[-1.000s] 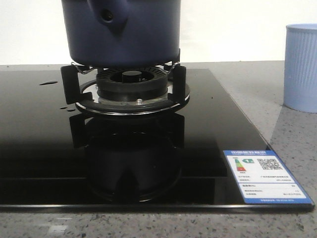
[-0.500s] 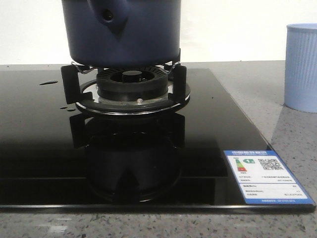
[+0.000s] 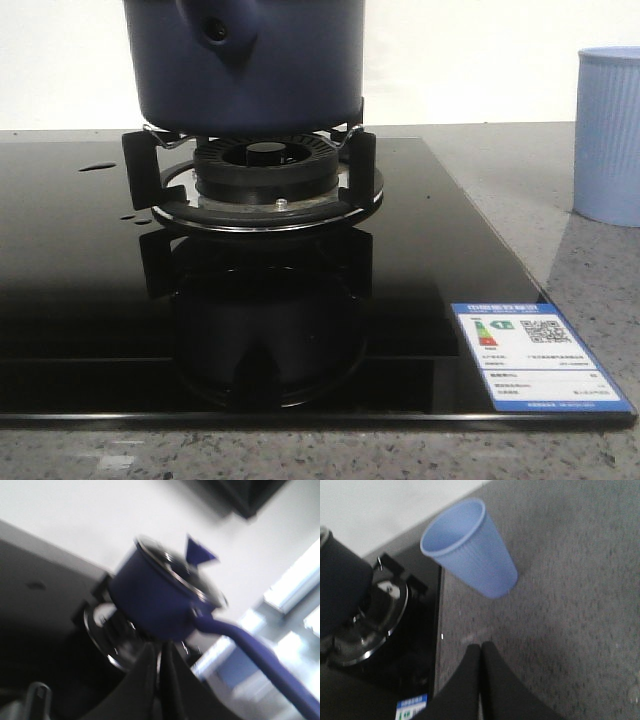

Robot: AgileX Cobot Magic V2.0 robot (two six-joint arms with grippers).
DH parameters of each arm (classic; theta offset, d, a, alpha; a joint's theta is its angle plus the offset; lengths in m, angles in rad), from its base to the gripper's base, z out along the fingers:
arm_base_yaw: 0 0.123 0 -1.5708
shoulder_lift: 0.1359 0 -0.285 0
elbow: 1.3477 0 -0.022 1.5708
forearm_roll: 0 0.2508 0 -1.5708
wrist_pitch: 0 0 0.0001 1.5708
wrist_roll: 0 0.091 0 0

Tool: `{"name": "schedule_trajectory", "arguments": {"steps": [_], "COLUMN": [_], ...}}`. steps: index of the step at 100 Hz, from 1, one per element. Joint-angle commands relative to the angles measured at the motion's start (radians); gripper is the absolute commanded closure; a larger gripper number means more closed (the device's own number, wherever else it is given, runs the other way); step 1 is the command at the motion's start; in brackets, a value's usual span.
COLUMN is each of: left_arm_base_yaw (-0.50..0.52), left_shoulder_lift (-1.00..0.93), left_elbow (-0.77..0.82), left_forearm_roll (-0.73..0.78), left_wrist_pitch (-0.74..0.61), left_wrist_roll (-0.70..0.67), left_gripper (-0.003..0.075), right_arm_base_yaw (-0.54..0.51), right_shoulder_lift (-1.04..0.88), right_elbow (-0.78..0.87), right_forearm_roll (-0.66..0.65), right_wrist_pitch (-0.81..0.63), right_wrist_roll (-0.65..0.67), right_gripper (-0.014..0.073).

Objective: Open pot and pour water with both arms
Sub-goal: 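Reach the left gripper to the blue lid knob and grasp it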

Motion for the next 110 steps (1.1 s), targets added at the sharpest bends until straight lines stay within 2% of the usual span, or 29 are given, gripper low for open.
{"name": "schedule_trajectory", "arguments": {"steps": [1, 15, 24, 40, 61, 68, 74, 85, 92, 99, 110], "left_arm_base_yaw": [-0.031, -0.095, -0.13, -0.149, -0.158, -0.179, -0.199, -0.227, -0.233, -0.234, -0.234], "left_shoulder_lift": [0.085, 0.214, 0.31, 0.449, 0.537, 0.559, 0.58, 0.628, 0.658, 0.687, 0.745], "left_elbow": [-0.071, -0.137, -0.19, -0.316, -0.476, -0.513, -0.539, -0.575, -0.593, -0.614, -0.653], "left_forearm_roll": [-0.018, -0.004, -0.04, -0.14, -0.142, -0.142, -0.142, -0.14, -0.142, -0.146, -0.149], "left_wrist_pitch": [0.074, 0.176, 0.296, 0.493, 0.527, 0.527, 0.519, 0.445, 0.384, 0.337, 0.303], "left_wrist_roll": [0.02, 0.055, 0.162, 0.351, 0.674, 0.781, 0.856, 0.876, 0.876, 0.876, 0.883], "left_gripper": [0.0739, 0.0738, 0.0738, 0.0738, 0.0717, 0.0642, 0.0538, 0.0327, 0.0228, 0.0183, 0.0182], "right_arm_base_yaw": [0.019, 0.052, 0.07, 0.088, 0.09, 0.09, 0.09, 0.09, 0.09, 0.09, 0.09], "right_shoulder_lift": [0.091, 0.195, 0.24, 0.249, 0.249, 0.249, 0.249, 0.249, 0.249, 0.249, 0.249], "right_elbow": [-0.105, -0.204, -0.236, -0.245, -0.247, -0.247, -0.247, -0.247, -0.247, -0.247, -0.247], "right_forearm_roll": [0.025, 0.116, 0.213, 0.387, 0.462, 0.482, 0.494, 0.494, 0.494, 0.494, 0.494], "right_wrist_pitch": [0.126, 0.363, 0.452, 0.417, 0.344, 0.326, 0.314, 0.286, 0.268, 0.252, 0.237], "right_wrist_roll": [-0.018, -0.135, -0.192, -0.332, -0.501, -0.529, -0.558, -0.584, -0.584, -0.593, -0.625], "right_gripper": [0.066, 0.066, 0.066, 0.066, 0.066, 0.066, 0.0659, 0.0653, 0.0613, 0.0533, 0.0349]}}
